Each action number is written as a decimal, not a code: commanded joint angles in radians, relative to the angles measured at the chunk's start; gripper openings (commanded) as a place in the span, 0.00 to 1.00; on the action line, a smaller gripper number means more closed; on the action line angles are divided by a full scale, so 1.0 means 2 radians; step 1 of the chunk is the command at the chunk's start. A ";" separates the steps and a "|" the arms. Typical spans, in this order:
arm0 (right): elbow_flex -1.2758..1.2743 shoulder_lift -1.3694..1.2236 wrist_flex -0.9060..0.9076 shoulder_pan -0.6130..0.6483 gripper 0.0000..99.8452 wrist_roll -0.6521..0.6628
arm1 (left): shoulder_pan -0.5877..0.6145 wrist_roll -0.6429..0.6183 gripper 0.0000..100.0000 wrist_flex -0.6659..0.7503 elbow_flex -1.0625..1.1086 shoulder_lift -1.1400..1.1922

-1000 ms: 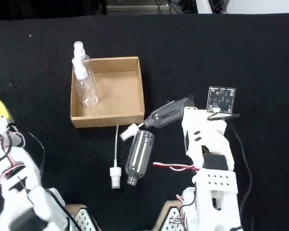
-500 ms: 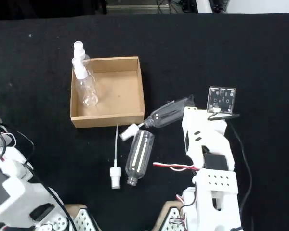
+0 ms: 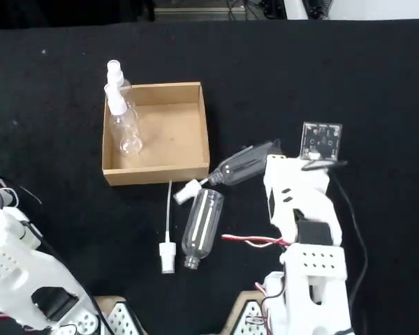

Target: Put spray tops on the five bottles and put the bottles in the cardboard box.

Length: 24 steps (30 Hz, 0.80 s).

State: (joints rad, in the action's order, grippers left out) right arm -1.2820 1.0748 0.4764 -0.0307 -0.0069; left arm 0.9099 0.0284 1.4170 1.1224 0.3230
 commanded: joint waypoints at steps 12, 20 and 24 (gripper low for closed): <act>0.177 -0.046 0.074 0.313 0.01 0.001 | 0.006 0.000 0.03 0.013 -0.027 0.000; 0.280 -0.237 0.061 0.350 0.01 -0.100 | 0.003 0.000 0.03 0.013 -0.023 0.000; 0.331 -0.317 0.061 0.358 0.01 -0.108 | 0.003 0.000 0.03 0.013 -0.023 0.000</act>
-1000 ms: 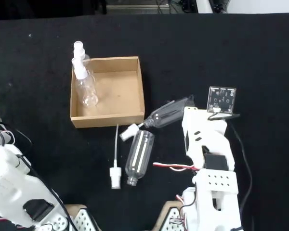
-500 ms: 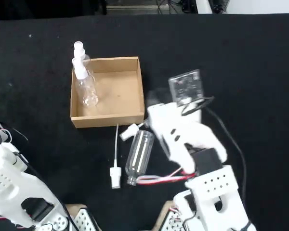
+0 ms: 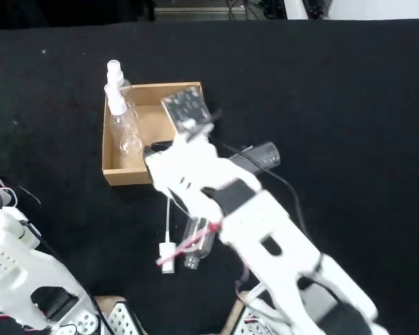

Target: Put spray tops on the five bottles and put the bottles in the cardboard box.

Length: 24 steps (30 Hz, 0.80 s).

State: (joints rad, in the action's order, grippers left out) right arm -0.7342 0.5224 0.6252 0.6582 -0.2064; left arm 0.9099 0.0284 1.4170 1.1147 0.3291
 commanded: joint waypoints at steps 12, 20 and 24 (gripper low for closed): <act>0.182 -0.208 0.031 0.025 0.01 -0.060 | 0.003 0.000 0.03 0.013 -0.019 -0.002; 0.257 -0.303 0.043 0.025 0.01 -0.061 | 0.002 0.000 0.03 0.012 -0.019 -0.002; 0.264 -0.329 0.041 0.025 0.01 -0.058 | 0.002 0.000 0.03 0.012 -0.019 -0.002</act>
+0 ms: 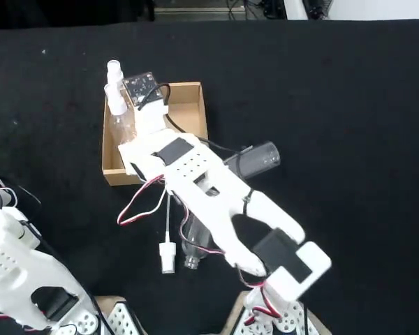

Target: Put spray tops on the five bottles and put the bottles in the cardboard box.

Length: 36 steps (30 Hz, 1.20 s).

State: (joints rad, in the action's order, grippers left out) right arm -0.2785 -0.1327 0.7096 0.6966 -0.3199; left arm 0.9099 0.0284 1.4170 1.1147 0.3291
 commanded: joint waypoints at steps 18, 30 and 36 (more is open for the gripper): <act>0.033 -0.056 -0.104 -0.005 0.01 0.000 | 0.002 -0.001 0.03 0.012 -0.019 -0.002; 0.036 -0.072 -0.131 -0.005 0.01 0.000 | 0.001 -0.001 0.03 0.012 -0.019 -0.002; 0.036 -0.079 -0.137 -0.003 0.01 0.000 | 0.001 -0.001 0.03 0.012 -0.019 -0.002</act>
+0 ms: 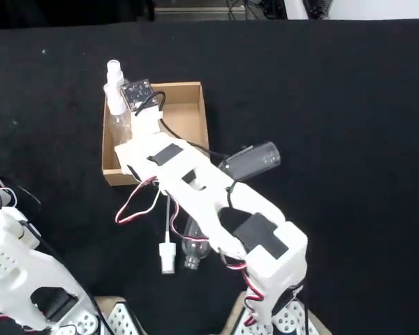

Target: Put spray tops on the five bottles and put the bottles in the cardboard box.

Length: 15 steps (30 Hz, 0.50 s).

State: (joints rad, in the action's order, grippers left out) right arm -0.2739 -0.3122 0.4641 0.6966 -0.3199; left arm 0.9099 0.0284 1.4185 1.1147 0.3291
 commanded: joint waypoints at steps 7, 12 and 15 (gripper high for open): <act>0.063 -0.010 -0.015 -0.004 0.01 0.000 | 0.001 -0.001 0.03 0.012 -0.019 -0.002; 0.066 -0.020 -0.015 -0.002 0.01 0.000 | 0.001 -0.001 0.03 0.012 -0.019 -0.002; 0.066 -0.020 -0.015 -0.002 0.01 0.000 | 0.001 -0.001 0.03 0.012 -0.019 -0.002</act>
State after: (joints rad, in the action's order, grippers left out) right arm -0.2079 -0.3705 0.4611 0.6966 -0.3199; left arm 0.9099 0.0284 1.4185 1.1147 0.3291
